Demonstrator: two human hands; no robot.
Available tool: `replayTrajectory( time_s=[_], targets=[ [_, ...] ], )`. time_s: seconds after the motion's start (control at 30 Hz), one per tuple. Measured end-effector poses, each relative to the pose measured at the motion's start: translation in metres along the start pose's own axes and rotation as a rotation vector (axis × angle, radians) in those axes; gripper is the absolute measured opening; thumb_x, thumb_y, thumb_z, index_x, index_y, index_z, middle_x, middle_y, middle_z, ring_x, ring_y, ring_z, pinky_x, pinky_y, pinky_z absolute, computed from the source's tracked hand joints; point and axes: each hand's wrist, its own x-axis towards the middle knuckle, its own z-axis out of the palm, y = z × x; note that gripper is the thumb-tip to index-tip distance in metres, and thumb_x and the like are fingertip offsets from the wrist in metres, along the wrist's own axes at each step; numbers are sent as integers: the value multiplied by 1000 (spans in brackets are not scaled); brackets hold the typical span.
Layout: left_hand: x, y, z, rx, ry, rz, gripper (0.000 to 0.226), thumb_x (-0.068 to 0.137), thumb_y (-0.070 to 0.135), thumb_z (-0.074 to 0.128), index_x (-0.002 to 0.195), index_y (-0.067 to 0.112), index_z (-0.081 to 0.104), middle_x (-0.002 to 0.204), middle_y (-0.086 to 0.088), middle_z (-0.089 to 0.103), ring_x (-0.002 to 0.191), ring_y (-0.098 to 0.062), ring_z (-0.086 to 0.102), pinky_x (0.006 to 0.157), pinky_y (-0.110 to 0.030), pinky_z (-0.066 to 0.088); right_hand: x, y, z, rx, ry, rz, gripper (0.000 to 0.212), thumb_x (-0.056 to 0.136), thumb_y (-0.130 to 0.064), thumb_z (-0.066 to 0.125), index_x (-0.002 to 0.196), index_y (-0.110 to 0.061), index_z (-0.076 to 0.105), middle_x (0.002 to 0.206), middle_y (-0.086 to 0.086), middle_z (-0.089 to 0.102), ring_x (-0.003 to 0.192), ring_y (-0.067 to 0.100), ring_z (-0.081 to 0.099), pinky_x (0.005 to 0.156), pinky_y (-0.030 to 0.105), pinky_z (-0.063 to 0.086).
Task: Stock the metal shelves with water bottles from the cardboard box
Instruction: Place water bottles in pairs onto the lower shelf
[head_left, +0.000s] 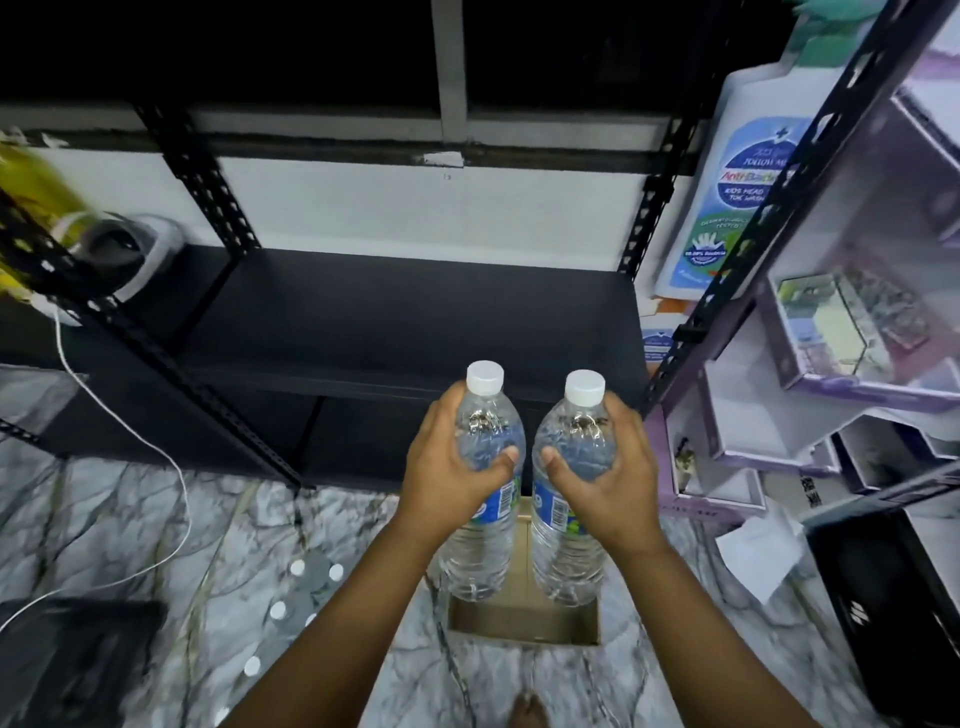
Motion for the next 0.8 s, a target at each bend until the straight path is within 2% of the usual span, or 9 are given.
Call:
replayTrajectory(
  time_s=[0.1,0.17,0.3,0.43,0.57,0.7,0.8],
  targets=[
    [26,4,15,-20,18,38,79,73,22,82,137,37,38,129,6,54,117,-9,55,93,-16,46,27,8,-6,10,26,-10,74,70,-47,69,132,-12,49,117,-1,53,108,-2,46,91,0,31],
    [44,8,24,-30,27,62,78,73,21,82,139,31,39,128,4,55,116,-11,57,94,-21,49,47,12,-9,12,50,-23,73,70,-46,69,131,-11,50,115,0,53,106,-3,47,90,-1,31],
    [81,13,41,-40,33,110,79,73,21,82,140,27,39,127,3,54,116,-13,57,94,-23,50,85,22,-10,23,121,-36,73,70,-42,72,132,-13,49,114,-6,50,106,-17,41,89,-3,27],
    [118,17,57,-29,37,155,79,72,27,80,139,30,38,128,3,54,117,-16,56,96,-37,52,121,37,-8,33,177,-58,74,70,-33,75,134,-9,47,116,-4,48,108,-8,41,91,-3,25],
    [147,18,69,-29,60,197,78,72,27,79,139,22,41,127,0,54,115,-15,56,95,-36,52,148,57,-4,44,188,-56,79,71,-47,70,136,-9,46,125,3,51,115,5,46,95,1,28],
    [168,13,81,-29,99,218,77,71,27,79,138,19,43,127,1,54,114,-13,54,94,-26,48,165,70,1,22,198,-71,73,71,-34,74,134,-8,47,117,-3,47,108,-7,40,91,-4,24],
    [179,8,90,-6,128,225,78,72,20,82,140,15,42,127,-1,54,114,-10,51,91,-9,40,173,78,6,14,206,-79,70,71,-32,74,132,-8,49,115,-4,46,103,-10,39,88,-6,23]
  ],
)
